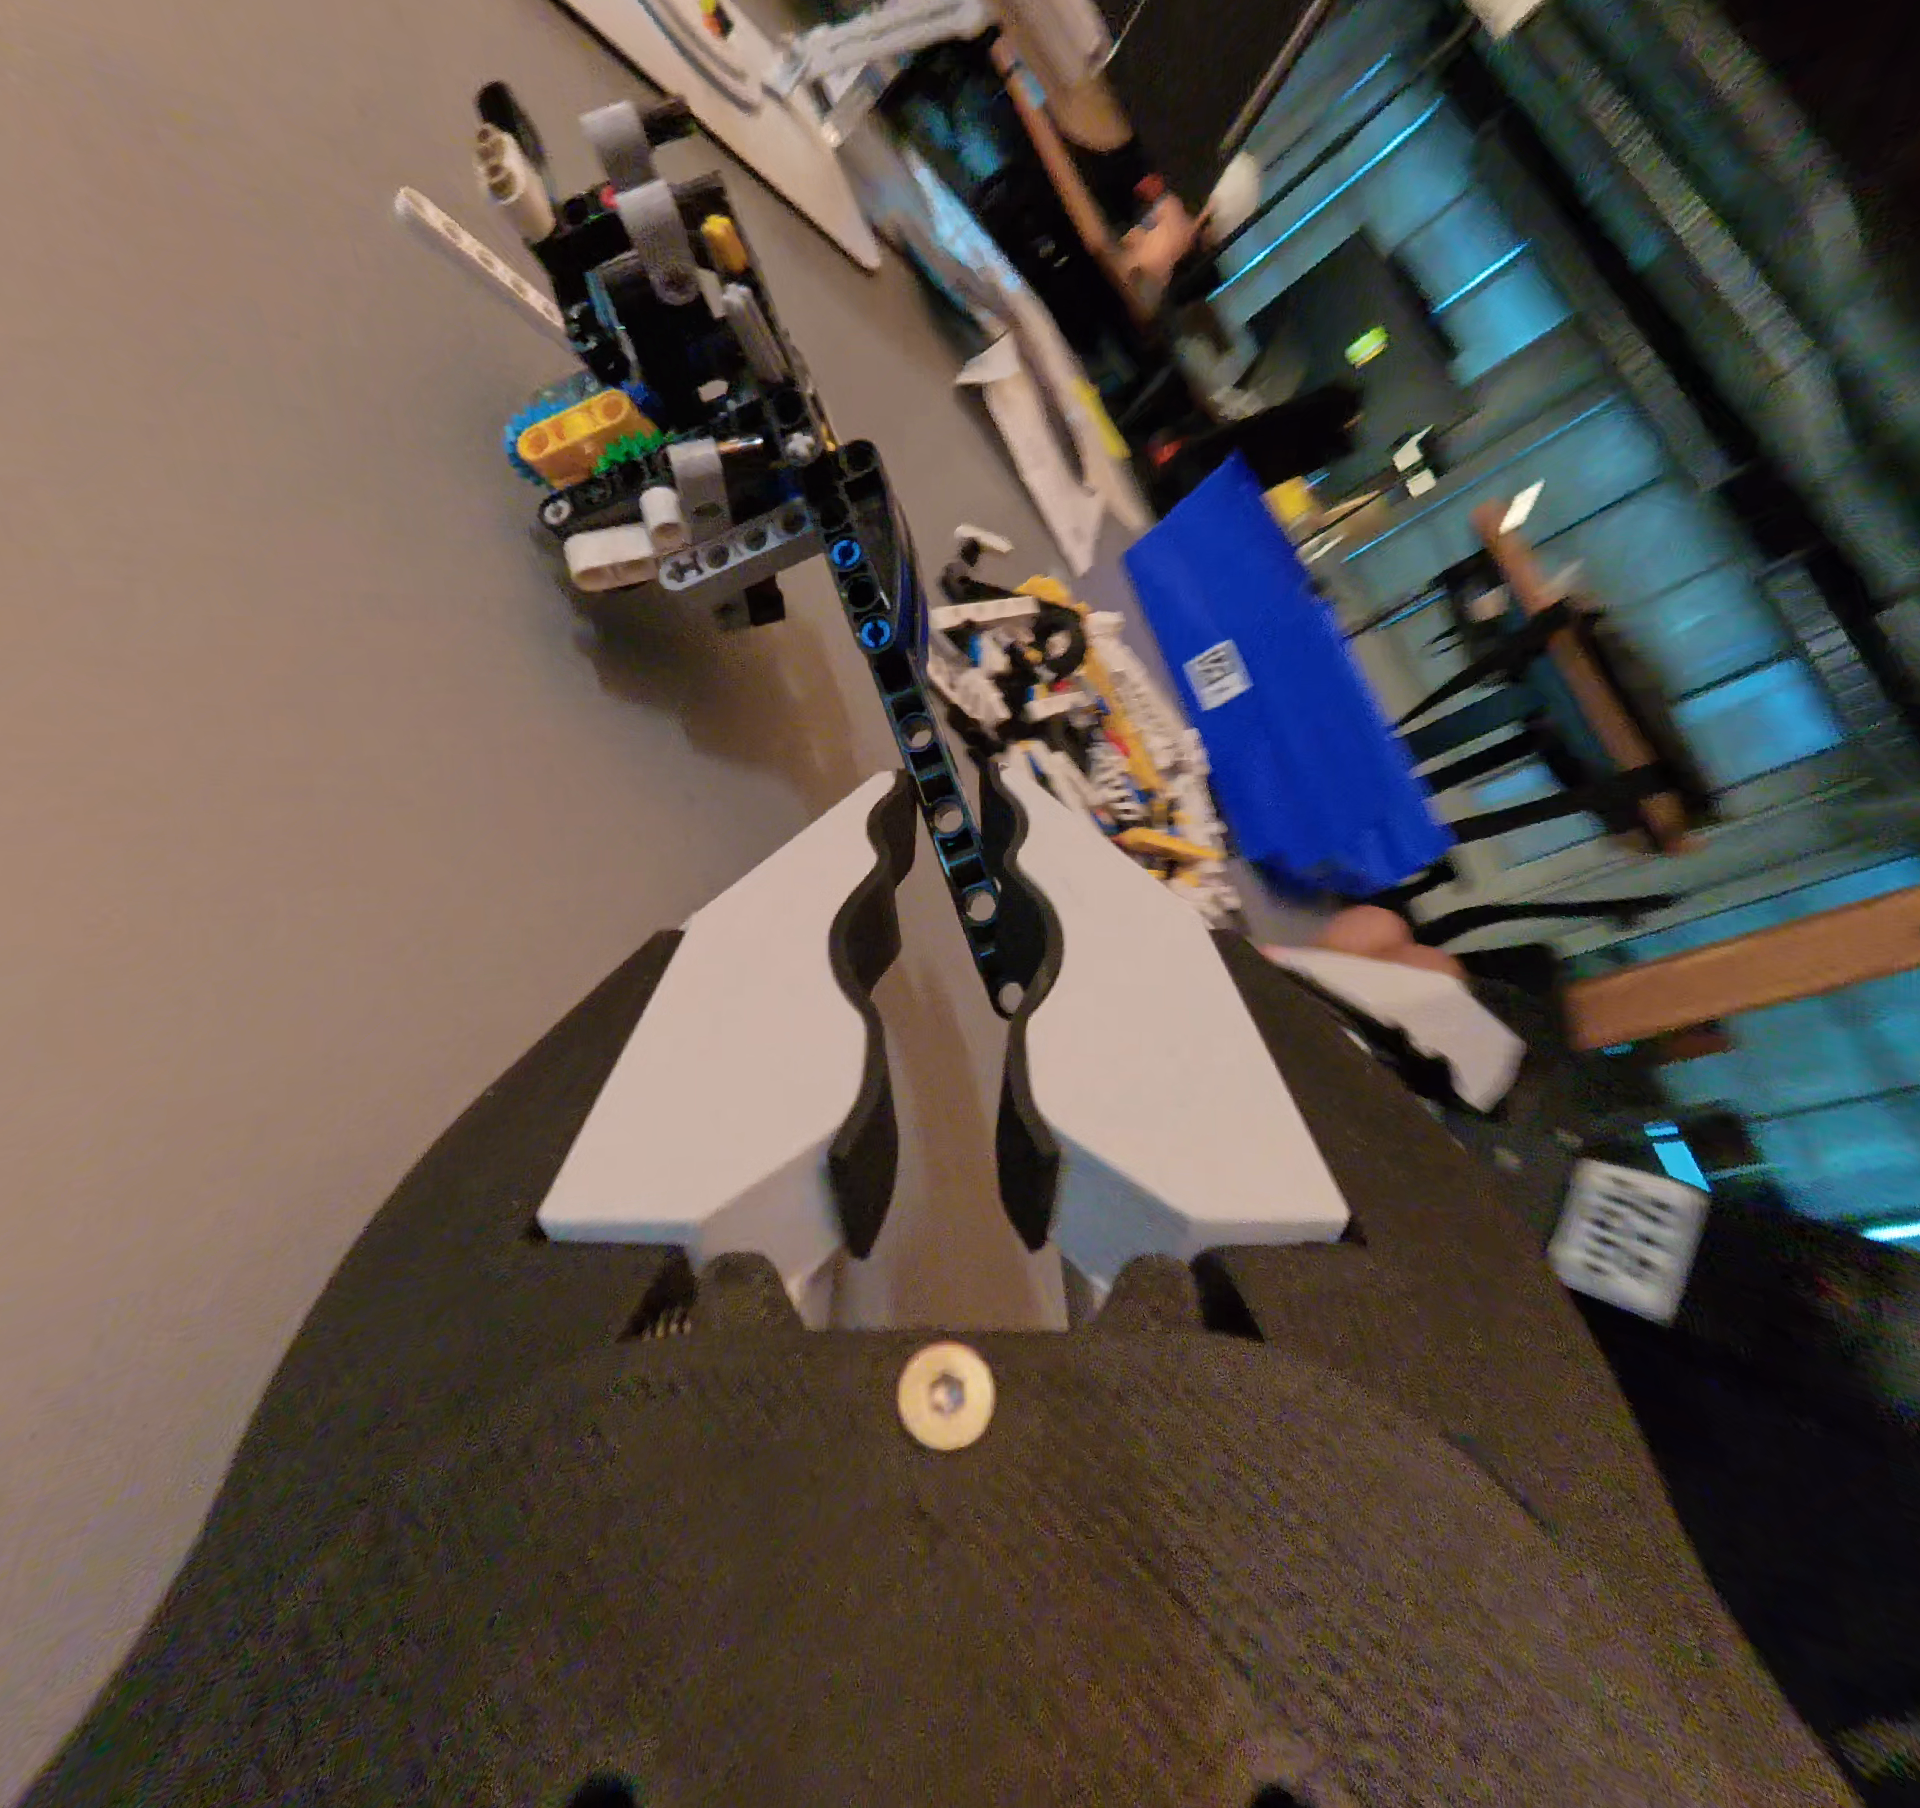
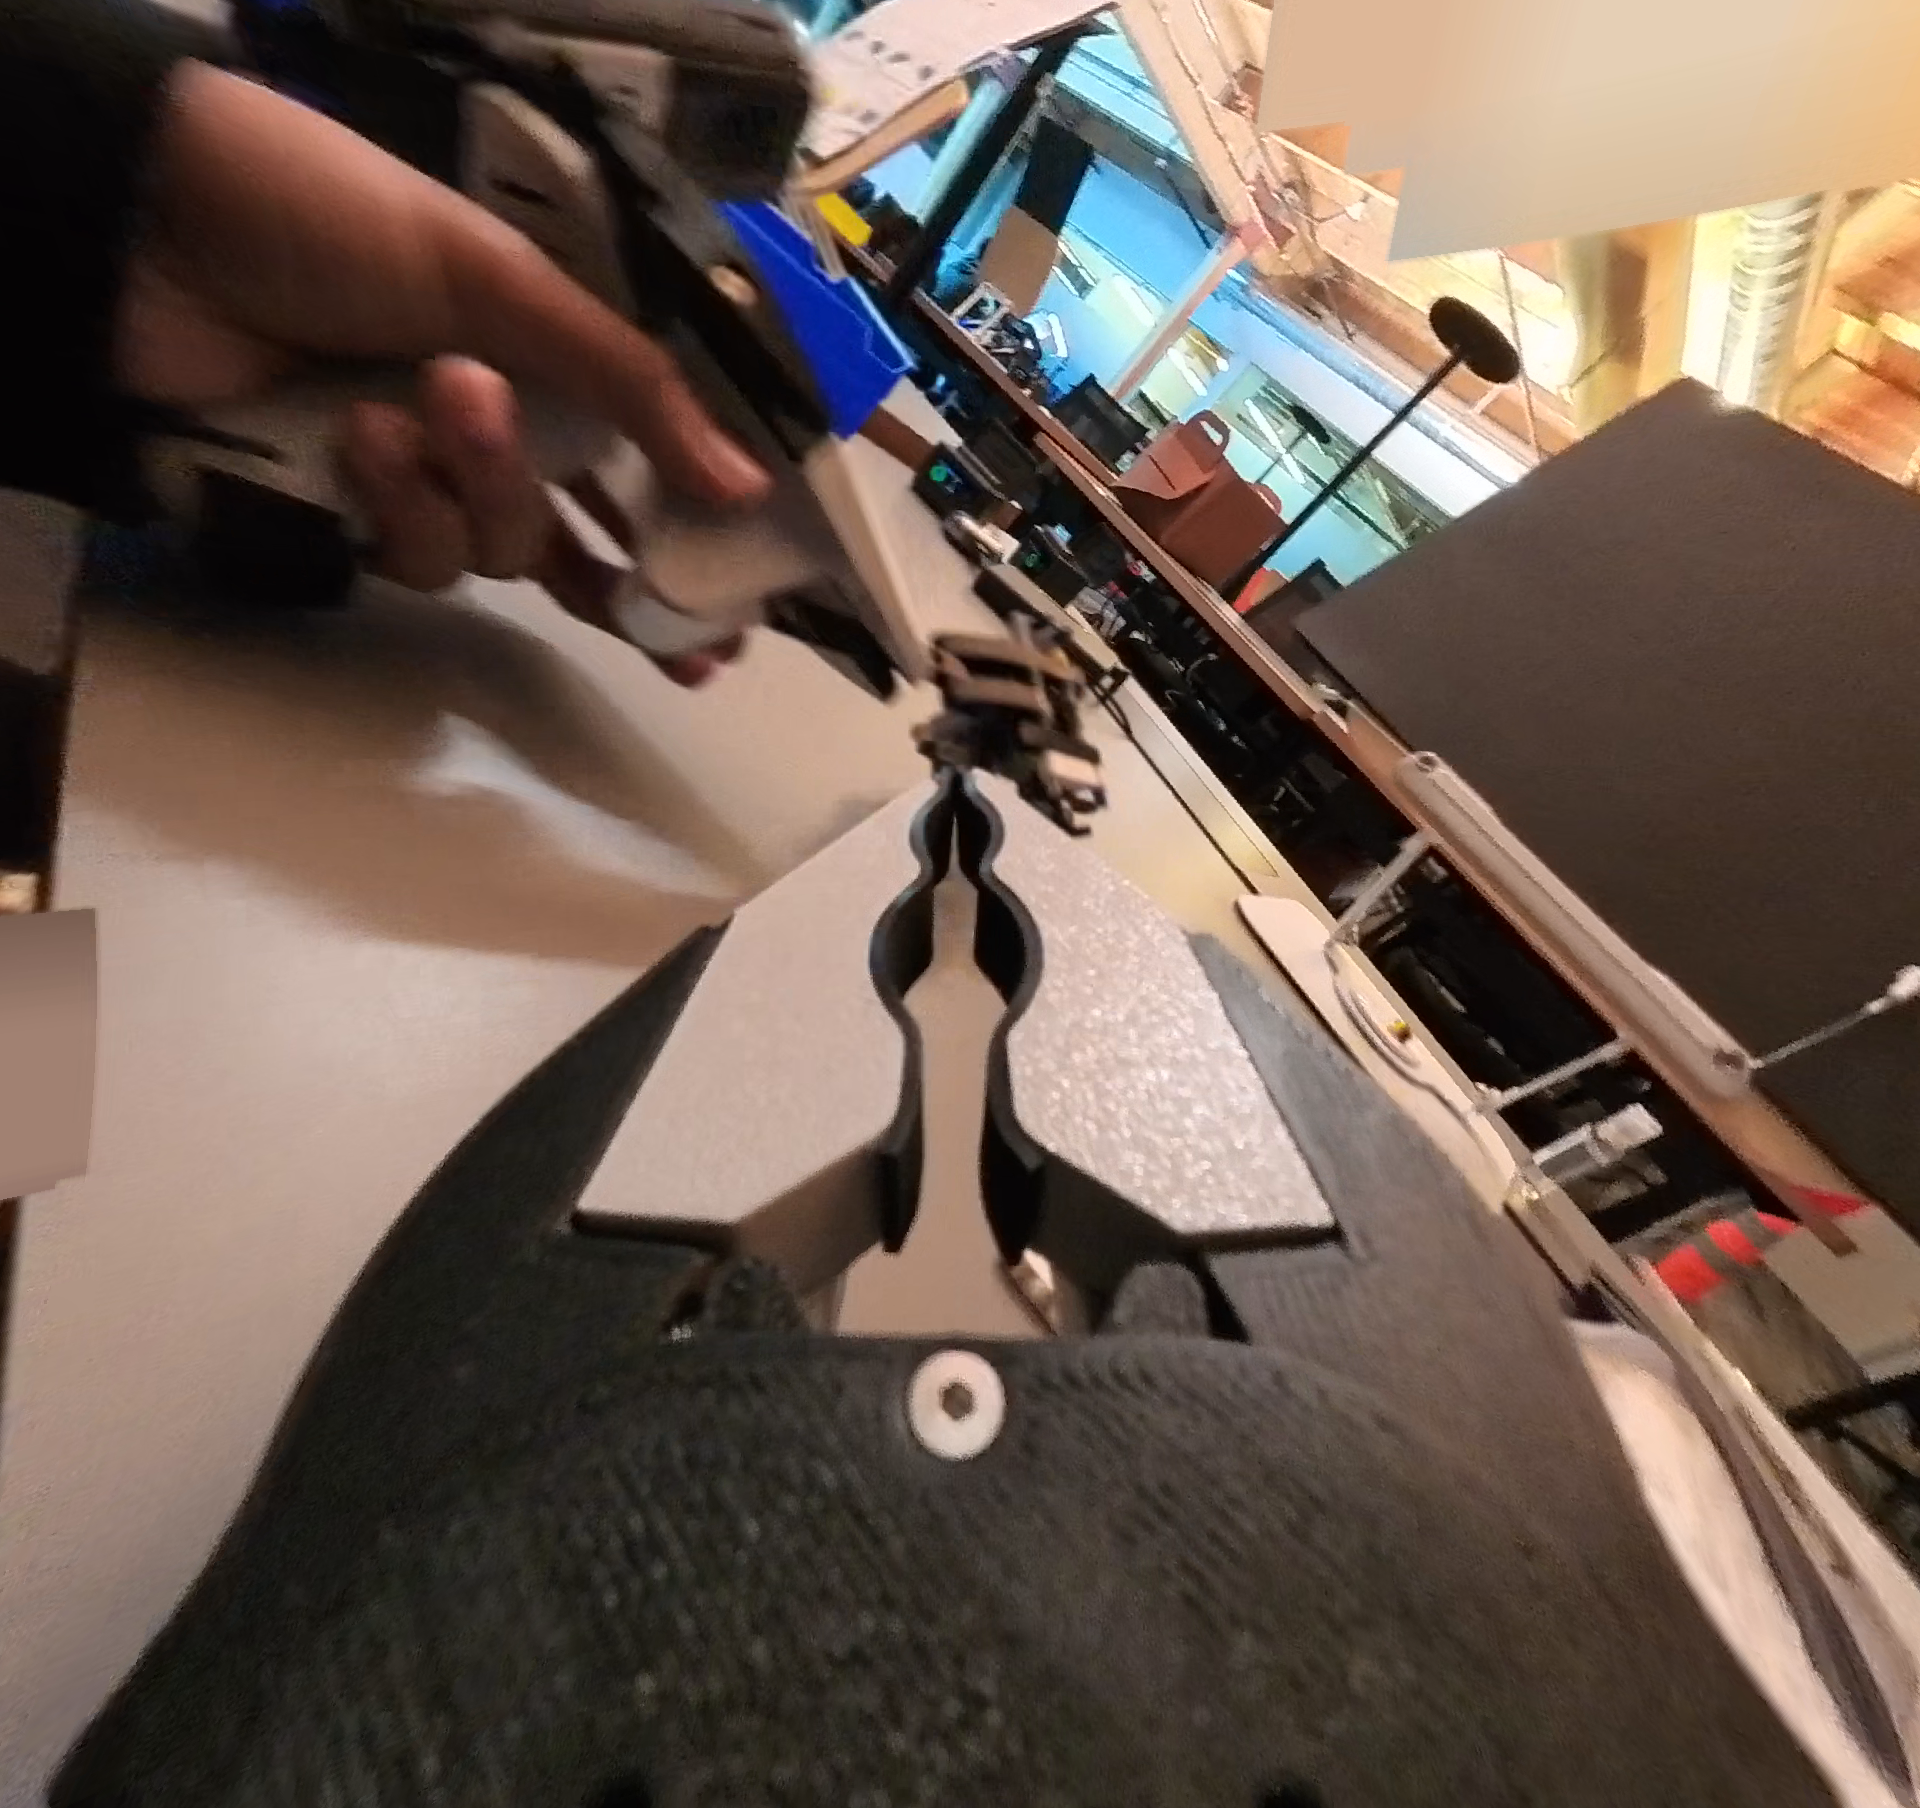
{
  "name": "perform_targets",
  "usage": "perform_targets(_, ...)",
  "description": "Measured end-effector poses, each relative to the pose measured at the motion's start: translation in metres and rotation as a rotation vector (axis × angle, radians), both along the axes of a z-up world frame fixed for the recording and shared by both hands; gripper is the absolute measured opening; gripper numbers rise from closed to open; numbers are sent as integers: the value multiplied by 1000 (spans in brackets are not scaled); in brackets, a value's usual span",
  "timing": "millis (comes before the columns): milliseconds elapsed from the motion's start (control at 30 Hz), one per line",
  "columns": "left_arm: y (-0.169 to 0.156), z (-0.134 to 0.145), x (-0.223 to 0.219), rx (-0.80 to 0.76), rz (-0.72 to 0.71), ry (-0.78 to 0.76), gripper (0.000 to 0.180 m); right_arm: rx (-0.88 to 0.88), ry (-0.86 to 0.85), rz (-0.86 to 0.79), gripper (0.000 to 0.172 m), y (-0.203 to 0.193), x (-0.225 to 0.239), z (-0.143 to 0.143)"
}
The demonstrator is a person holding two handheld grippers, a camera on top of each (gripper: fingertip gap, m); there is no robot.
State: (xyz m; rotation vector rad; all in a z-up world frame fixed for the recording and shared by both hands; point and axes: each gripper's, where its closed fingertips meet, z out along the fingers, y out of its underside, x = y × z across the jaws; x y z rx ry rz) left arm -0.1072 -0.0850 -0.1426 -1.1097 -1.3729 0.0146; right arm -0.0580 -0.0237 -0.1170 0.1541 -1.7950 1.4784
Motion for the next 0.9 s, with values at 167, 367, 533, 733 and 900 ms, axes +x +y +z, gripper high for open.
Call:
perform_targets(167,-20,4,57,234,-86,-30,8,-83,-60,-32,0,9,-10,10)
perform_targets(367,-34,-1,95,230,-97,-26,8,-89,-68,-41,0,9,-12,11)
perform_targets(533,-36,-3,96,120,-99,-14,8,-79,-57,-46,0,8,-12,10)
perform_targets(733,-46,-12,89,-4,-49,-15,8,-92,-73,-61,0,10,-15,11)
perform_targets(900,-42,-16,86,-37,-62,-11,8,-170,-496,-56,3,3,-45,12)
